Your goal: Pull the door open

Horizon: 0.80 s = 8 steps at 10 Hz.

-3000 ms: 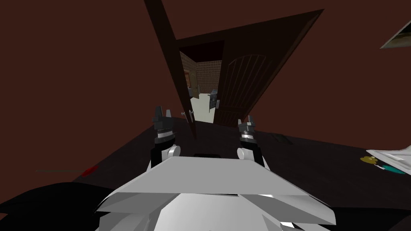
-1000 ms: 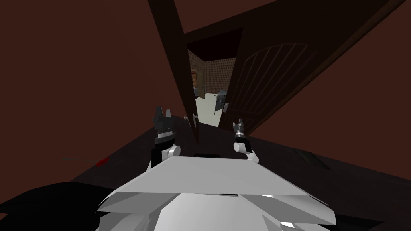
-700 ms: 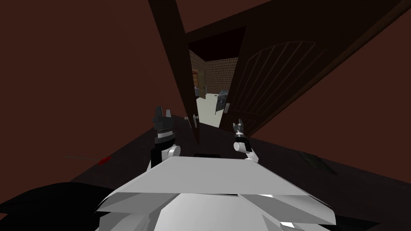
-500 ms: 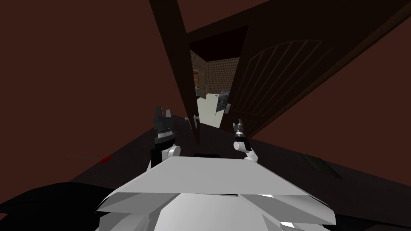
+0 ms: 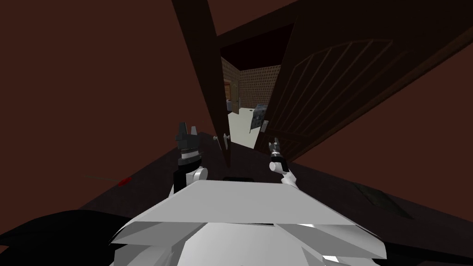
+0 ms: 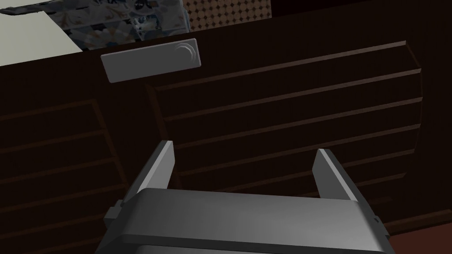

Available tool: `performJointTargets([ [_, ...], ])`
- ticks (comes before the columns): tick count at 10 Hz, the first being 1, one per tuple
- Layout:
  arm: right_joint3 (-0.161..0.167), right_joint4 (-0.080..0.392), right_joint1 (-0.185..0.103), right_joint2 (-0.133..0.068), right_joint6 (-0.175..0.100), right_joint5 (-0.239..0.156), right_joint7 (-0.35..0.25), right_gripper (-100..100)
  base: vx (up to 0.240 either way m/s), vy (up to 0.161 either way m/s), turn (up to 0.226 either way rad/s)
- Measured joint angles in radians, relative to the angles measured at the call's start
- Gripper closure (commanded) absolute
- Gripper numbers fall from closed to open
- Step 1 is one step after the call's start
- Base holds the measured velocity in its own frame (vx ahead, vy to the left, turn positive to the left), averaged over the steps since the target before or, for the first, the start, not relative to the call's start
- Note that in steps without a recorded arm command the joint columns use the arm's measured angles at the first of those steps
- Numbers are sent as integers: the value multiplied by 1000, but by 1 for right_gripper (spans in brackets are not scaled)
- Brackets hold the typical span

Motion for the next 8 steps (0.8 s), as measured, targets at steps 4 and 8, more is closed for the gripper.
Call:
performJointTargets([
  [4, 5, 135, -73, -38, -24, -64, 32, -100, 93, -7, 70],
  [8, 6, 223, -119, -62, -32, -105, 56, -100, 64, 3, 52],
])
